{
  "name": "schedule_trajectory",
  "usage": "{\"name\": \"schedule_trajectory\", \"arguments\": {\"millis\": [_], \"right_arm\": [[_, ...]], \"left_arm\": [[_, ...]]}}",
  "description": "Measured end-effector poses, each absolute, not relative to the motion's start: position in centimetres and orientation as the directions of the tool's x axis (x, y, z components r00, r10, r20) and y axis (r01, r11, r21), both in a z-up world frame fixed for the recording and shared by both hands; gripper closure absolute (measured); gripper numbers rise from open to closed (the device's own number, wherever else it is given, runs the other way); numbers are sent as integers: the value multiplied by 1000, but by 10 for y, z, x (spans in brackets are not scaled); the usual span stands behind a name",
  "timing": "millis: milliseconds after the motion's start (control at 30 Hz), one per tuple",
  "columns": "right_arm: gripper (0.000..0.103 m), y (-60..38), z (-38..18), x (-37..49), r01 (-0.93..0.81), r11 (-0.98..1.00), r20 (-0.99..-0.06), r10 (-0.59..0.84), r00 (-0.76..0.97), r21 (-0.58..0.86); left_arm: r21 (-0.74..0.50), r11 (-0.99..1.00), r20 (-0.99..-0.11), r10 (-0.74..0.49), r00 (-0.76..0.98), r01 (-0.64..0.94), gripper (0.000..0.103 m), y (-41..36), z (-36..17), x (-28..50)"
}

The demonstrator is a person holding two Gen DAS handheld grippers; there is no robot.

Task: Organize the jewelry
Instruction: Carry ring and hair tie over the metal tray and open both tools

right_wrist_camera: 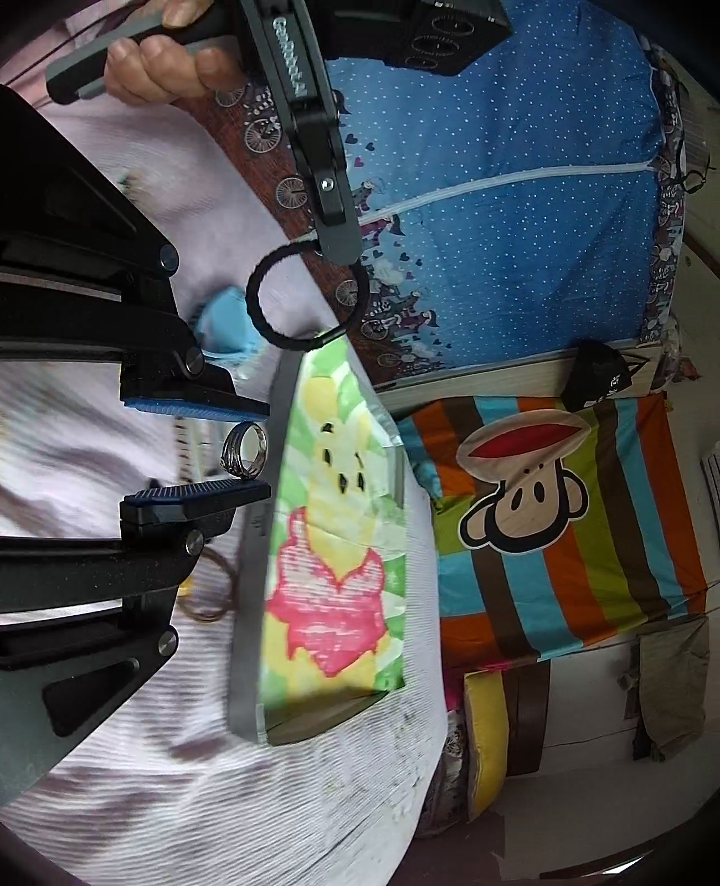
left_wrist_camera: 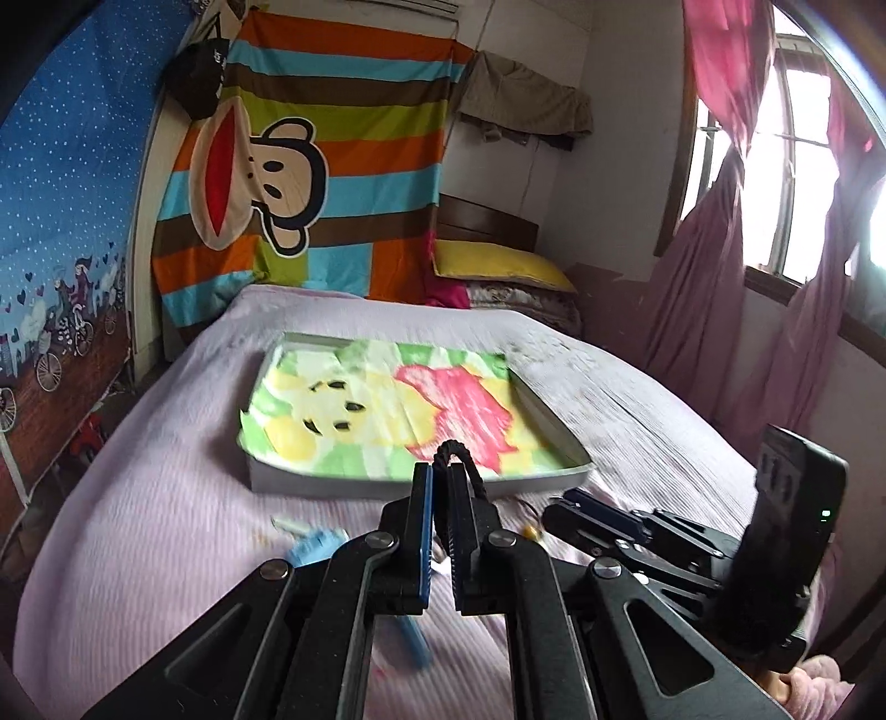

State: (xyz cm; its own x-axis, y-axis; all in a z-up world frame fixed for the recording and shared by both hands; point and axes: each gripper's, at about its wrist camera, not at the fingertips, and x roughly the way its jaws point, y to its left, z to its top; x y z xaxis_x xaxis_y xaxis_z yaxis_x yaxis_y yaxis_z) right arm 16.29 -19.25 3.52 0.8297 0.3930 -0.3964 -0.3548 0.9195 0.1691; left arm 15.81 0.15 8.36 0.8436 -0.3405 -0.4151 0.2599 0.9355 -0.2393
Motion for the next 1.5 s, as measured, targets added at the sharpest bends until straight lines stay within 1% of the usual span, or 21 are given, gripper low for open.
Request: {"name": "schedule_trajectory", "arguments": {"millis": [167,233,300,467,667,833,933,1033,1100,1133,1167,1233,1300,1400,1433,1467,1500], "right_arm": [[84,-179,42,221,-340,925,-421,380,823,170],[84,-170,42,241,-335,928,-438,371,819,161],[84,-158,39,261,-332,934,-462,354,813,131],[84,-141,28,295,-336,932,-522,355,776,135],[84,-127,11,315,-339,935,-595,334,731,108],[84,-126,-2,327,-320,938,-655,325,682,132],[84,-128,-6,330,-315,939,-668,325,670,142],[84,-129,-9,330,-316,936,-672,334,662,154],[82,-131,-9,330,-313,936,-669,337,662,161],[78,-133,-8,329,-308,937,-664,337,667,165],[71,-135,-7,327,-305,937,-658,339,672,171],[65,-140,-4,324,-295,939,-643,338,687,178],[65,-144,-1,319,-286,942,-627,332,705,177],[63,-151,6,306,-274,947,-595,318,738,167],[57,-155,9,302,-268,950,-583,311,751,162],[50,-158,12,296,-259,953,-564,303,768,159],[48,-161,14,291,-253,954,-551,299,779,160]], "left_arm": [[-220,953,-419,-285,862,207,98,14,83,208],[-213,959,-435,-265,861,187,98,19,80,231],[-218,962,-458,-250,853,164,98,26,75,252],[-239,963,-533,-240,811,127,98,38,56,285],[-201,972,-604,-221,766,122,98,34,41,302],[-178,978,-652,-198,732,106,97,35,30,310],[-197,976,-670,-207,713,98,97,38,24,312],[-219,971,-674,-219,706,92,97,43,19,311],[-238,967,-667,-233,707,94,96,46,18,310],[-242,966,-665,-235,709,93,94,47,18,309],[-243,965,-663,-237,710,95,91,48,18,307],[-246,964,-655,-243,715,103,89,48,20,305],[-244,964,-645,-240,725,102,88,48,22,300],[-249,963,-621,-242,745,105,82,49,26,291],[-250,963,-611,-239,755,103,75,49,28,287],[-250,963,-601,-235,764,100,65,50,29,283],[-259,960,-577,-241,781,105,61,51,32,276]]}}
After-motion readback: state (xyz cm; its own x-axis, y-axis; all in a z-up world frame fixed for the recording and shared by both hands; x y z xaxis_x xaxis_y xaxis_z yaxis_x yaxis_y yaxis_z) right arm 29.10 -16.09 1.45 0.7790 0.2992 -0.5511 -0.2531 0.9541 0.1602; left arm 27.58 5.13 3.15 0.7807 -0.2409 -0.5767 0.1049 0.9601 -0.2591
